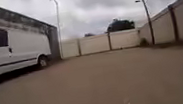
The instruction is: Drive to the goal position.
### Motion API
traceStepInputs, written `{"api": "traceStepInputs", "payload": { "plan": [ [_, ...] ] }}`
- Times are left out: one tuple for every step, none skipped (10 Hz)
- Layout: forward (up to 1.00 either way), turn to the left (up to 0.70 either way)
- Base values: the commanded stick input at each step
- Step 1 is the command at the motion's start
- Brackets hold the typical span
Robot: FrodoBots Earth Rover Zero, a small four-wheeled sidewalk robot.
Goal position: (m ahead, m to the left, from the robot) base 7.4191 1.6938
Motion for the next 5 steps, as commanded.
{"api": "traceStepInputs", "payload": {
  "plan": [
    [1.00, 0.00],
    [1.00, 0.00],
    [1.00, 0.00],
    [1.00, 0.00],
    [1.00, 0.00]
  ]
}}
